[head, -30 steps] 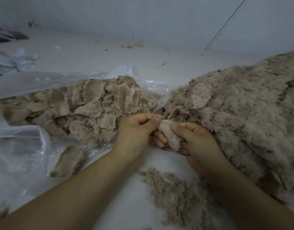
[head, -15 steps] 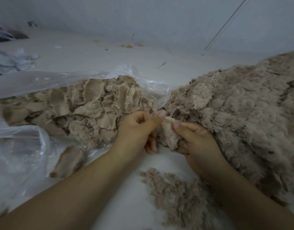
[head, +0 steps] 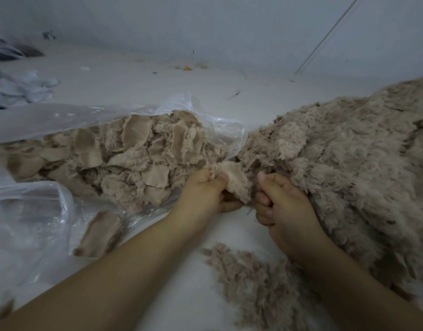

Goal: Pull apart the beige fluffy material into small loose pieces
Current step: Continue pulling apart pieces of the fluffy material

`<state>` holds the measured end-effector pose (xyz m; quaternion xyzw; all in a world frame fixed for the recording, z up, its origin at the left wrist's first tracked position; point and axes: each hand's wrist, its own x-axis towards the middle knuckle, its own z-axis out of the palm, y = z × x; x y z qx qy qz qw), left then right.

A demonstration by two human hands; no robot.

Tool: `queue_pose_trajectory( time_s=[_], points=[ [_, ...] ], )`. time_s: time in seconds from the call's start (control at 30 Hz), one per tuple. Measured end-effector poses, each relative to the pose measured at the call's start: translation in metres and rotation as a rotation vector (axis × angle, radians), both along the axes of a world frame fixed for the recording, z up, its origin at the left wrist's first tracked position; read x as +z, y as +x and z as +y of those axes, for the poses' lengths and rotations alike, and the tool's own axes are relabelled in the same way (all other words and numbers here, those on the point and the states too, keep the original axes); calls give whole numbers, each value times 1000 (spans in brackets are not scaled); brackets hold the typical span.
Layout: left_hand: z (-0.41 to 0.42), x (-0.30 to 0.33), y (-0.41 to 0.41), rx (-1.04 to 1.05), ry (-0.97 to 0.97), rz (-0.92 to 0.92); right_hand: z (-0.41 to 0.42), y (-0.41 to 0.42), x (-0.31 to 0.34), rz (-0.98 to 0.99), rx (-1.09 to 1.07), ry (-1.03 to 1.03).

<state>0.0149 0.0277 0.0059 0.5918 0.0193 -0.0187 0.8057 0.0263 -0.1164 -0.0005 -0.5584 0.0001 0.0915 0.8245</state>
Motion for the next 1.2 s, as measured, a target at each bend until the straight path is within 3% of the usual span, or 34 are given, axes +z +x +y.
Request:
queue_pose_trajectory(
  time_s=[0.23,0.37,0.47,0.57,0.77,1.0,1.2],
  points=[
    [7,3,0,73,181,-104,-2,0,1,-43,22,-3],
    [5,6,-5,-27,245,-84,-3,-4,1,-161,95,-72],
    [2,8,-8,-100,253,-73,-2,-6,1,-194,84,-147],
    [3,8,-6,-25,244,-33,-2,-5,0,-155,83,-117],
    [0,8,-8,21,222,-150,0,-8,1,-228,157,-103],
    [14,3,4,275,200,-172,1,-7,3,-79,45,-60],
    [9,2,-1,154,175,-158,0,-8,2,-159,114,-40]
  ],
)
